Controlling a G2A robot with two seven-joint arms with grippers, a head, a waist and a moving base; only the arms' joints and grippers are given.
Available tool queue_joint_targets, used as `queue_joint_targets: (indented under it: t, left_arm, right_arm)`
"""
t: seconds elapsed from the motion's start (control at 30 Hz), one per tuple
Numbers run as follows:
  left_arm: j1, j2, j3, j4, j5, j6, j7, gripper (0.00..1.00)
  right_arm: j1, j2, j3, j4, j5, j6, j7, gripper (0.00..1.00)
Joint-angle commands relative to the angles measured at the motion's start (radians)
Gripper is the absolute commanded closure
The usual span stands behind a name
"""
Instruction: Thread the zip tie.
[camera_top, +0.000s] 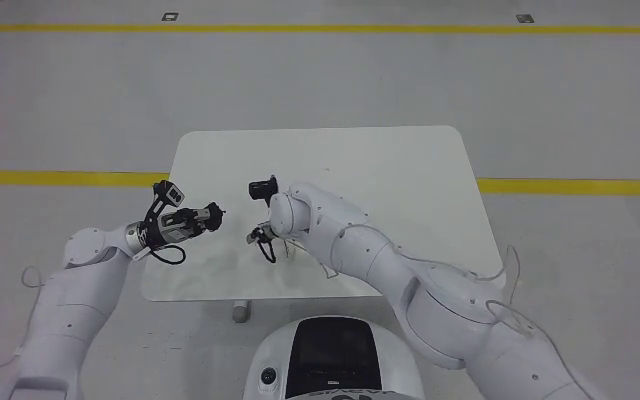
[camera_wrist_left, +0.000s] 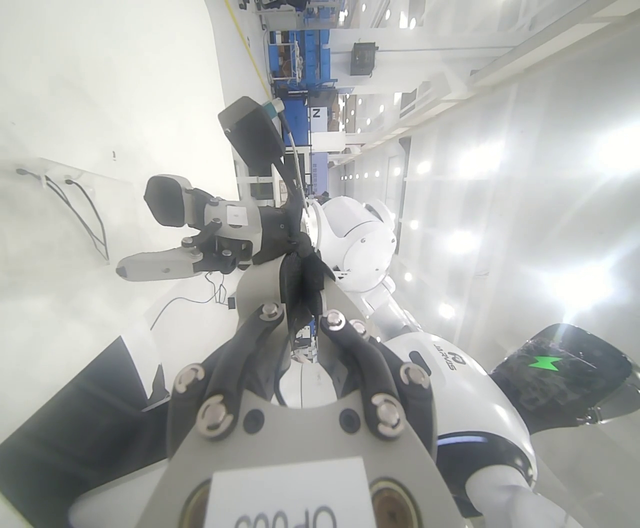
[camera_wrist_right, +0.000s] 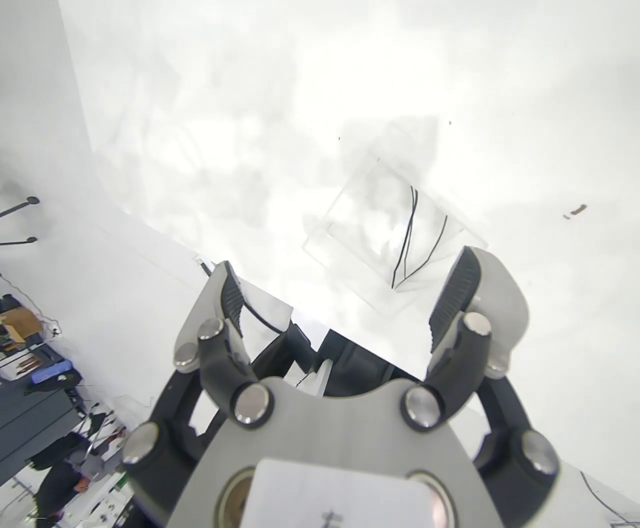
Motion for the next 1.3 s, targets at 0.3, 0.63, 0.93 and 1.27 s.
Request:
queue_joint_targets:
  t: [0.3,0.63,0.93,1.27]
  left_arm:
    - [0.000,0.000,0.000,0.000,0.000,0.000,0.000,1.00]
    - [0.000,0.000,0.000,0.000,0.000,0.000,0.000,1.00]
    - [0.000,0.000,0.000,0.000,0.000,0.000,0.000,1.00]
    - [0.000,0.000,0.000,0.000,0.000,0.000,0.000,1.00]
  right_arm:
    - [0.002,-0.056,0.016,0.097,-0.049,0.000,0.014,0.67]
    - [-0.001,-0.101,0.029,0.164,-0.085,0.000,-0.001,1.00]
    - [0.004,-0.130,0.024,0.235,-0.134,0.000,0.031,1.00]
    - [0.010,-0.138,0.005,0.265,-0.193,0.000,0.100,1.00]
